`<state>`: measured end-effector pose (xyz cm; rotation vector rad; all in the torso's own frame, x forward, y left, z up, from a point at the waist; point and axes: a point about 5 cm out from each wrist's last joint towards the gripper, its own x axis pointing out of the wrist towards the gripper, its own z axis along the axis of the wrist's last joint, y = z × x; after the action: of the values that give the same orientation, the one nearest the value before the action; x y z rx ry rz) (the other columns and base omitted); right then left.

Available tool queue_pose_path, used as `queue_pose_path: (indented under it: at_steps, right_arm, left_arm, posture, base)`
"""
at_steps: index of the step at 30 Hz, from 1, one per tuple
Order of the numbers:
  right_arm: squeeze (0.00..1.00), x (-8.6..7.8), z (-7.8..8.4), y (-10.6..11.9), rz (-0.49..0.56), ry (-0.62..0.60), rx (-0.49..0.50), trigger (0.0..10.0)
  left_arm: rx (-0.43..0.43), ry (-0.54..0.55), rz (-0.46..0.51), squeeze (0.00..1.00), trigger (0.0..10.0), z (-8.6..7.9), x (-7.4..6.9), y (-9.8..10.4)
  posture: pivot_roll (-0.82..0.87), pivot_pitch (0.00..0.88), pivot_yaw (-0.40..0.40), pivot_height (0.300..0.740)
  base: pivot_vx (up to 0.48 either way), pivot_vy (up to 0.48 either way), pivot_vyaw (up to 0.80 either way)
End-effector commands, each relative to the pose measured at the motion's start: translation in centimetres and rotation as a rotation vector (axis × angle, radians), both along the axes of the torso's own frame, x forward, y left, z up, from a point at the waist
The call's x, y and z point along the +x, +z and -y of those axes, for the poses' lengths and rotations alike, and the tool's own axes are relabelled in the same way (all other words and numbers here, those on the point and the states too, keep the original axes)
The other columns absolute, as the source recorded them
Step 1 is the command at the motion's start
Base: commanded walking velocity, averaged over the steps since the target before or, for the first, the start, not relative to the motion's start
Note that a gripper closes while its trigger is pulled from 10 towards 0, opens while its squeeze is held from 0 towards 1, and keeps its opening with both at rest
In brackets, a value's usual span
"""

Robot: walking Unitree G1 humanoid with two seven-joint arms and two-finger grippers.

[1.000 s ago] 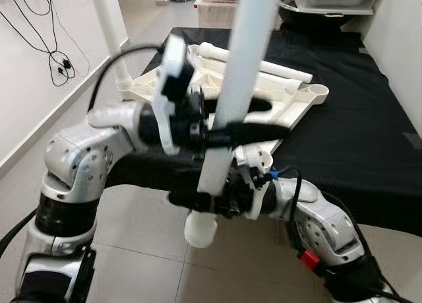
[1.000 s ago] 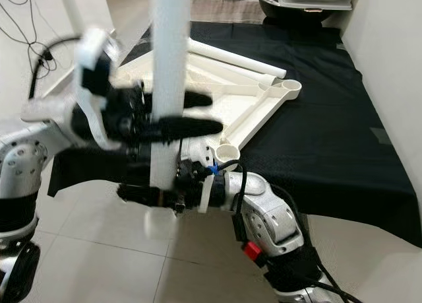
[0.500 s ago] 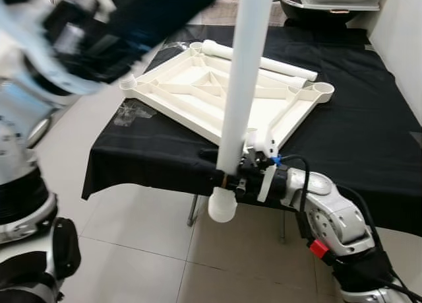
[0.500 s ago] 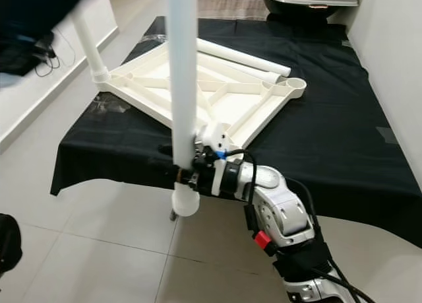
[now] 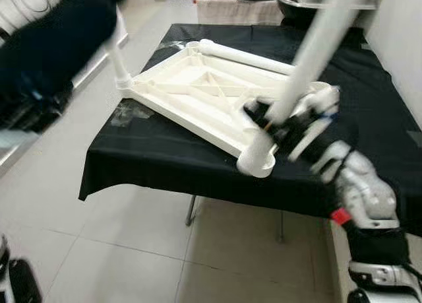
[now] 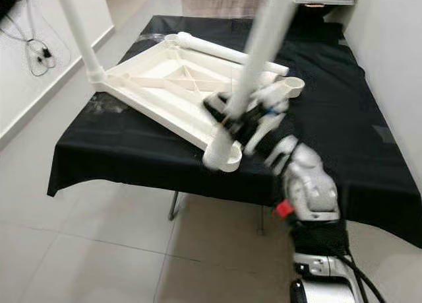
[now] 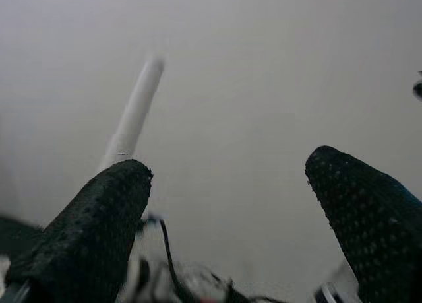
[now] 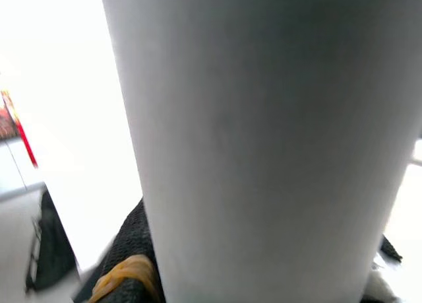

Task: Building children table

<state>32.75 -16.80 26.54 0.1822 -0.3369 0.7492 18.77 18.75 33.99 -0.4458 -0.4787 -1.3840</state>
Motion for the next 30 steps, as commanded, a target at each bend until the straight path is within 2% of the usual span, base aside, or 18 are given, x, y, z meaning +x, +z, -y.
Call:
queue_pose_path:
  at_steps: [1,2,4,5,6,7,8,9,11,12,14,15,16,18,22,24,26,30]
  right_arm:
    - [0.00,0.0,0.2,0.5,0.013,0.005,0.039,0.0]
    - [0.00,0.0,0.3,0.7,0.022,0.000,0.048,0.0]
    - [0.00,0.1,0.1,1.1,0.034,0.007,0.052,0.0]
    - [0.00,0.1,0.1,1.1,0.034,0.007,0.052,0.0]
    - [0.00,0.1,-0.1,1.1,0.041,0.021,0.019,0.9]
    - [0.00,0.1,-0.3,1.2,0.044,0.031,-0.002,0.9]
    - [0.00,0.1,-0.3,1.2,0.044,0.031,-0.002,0.9]
    - [0.00,0.1,-1.1,1.0,0.059,0.069,-0.098,10.0]
    - [0.00,0.2,-2.2,0.8,0.067,0.138,-0.224,10.0]
    - [0.00,0.2,-2.2,0.8,0.067,0.138,-0.224,10.0]
    - [0.00,0.4,-2.9,0.8,0.055,0.216,-0.286,10.0]
    - [0.00,0.4,-3.1,1.0,0.055,0.272,-0.307,10.0]
    - [0.00,0.4,-3.1,1.0,0.055,0.272,-0.307,10.0]
    - [0.00,0.2,-3.3,1.4,0.065,0.356,-0.325,10.0]
    - [0.00,0.2,-3.4,2.0,0.076,0.421,-0.319,10.0]
    - [0.00,0.3,-2.6,2.9,0.093,0.469,-0.343,10.0]
    - [0.00,0.2,-2.2,3.3,0.103,0.481,-0.355,10.0]
    - [0.00,0.8,-0.6,4.2,0.135,0.450,-0.382,10.0]
  left_arm:
    - [0.075,-0.054,-0.042,1.00,10.0,1.3,-0.3,-1.6]
    - [0.117,-0.072,-0.094,1.00,10.0,2.1,-0.5,-3.2]
    - [0.188,-0.053,-0.237,1.00,10.0,4.2,0.4,-6.4]
    - [0.188,-0.053,-0.237,1.00,10.0,4.2,0.4,-6.4]
    - [0.246,-0.012,-0.279,0.91,10.0,5.2,0.7,-8.0]
    - [0.289,0.014,-0.305,0.91,10.0,5.7,0.7,-9.0]
    - [0.289,0.014,-0.305,0.91,10.0,5.7,0.7,-9.0]
    - [0.377,0.061,-0.353,0.00,10.0,6.2,0.7,-11.2]
    - [0.481,0.078,-0.423,0.00,10.0,6.9,-0.4,-14.1]
    - [0.481,0.078,-0.423,0.00,10.0,6.9,-0.4,-14.1]
    - [0.506,0.097,-0.463,0.00,10.0,7.5,-1.5,-15.4]
    - [0.548,0.135,-0.446,0.00,10.0,7.7,-1.8,-16.2]
    - [0.548,0.135,-0.446,0.00,10.0,7.7,-1.8,-16.2]
    - [0.615,0.228,-0.393,0.00,10.0,7.7,-2.2,-17.3]
    - [0.668,0.314,-0.310,0.00,10.0,7.6,-2.7,-18.2]
    - [0.708,0.510,-0.211,0.00,10.0,7.5,-2.3,-18.2]
    - [0.703,0.548,-0.188,0.00,10.0,7.6,-2.4,-18.1]
    - [0.737,0.672,-0.070,0.00,10.0,7.4,-2.4,-17.6]
  posture:
    - [0.01,0.144,0.018,0.740]
    - [0.01,0.144,0.018,0.740]
    - [0.01,0.160,0.020,0.740]
    - [0.01,0.160,0.020,0.740]
    - [0.01,0.177,0.026,0.740]
    - [0.01,0.181,0.026,0.740]
    - [0.01,0.181,0.026,0.740]
    - [0.01,0.207,0.028,0.740]
    - [0.01,0.238,0.022,0.740]
    - [0.01,0.238,0.022,0.740]
    - [0.01,0.258,0.015,0.740]
    - [0.02,0.271,0.013,0.740]
    - [0.02,0.271,0.013,0.740]
    - [0.03,0.298,0.007,0.740]
    - [0.03,0.313,0.006,0.740]
    - [0.05,0.354,0.005,0.740]
    - [0.06,0.366,0.005,0.740]
    - [0.07,0.393,0.009,0.740]
  base:
    - [0.000,0.000,0.00]
    - [0.000,0.000,0.00]
    - [0.000,0.000,0.00]
    - [0.000,0.000,0.00]
    - [0.000,0.000,0.00]
    - [0.000,0.000,0.00]
    - [0.000,0.000,0.00]
    - [0.000,0.000,0.00]
    - [0.000,0.000,0.00]
    - [0.000,0.000,0.00]
    - [0.000,0.000,0.00]
    - [0.000,0.000,0.00]
    - [0.000,0.000,0.00]
    - [0.000,0.000,0.00]
    - [0.000,0.000,0.00]
    - [0.000,0.000,0.00]
    - [0.000,0.000,0.00]
    - [0.000,0.000,0.00]
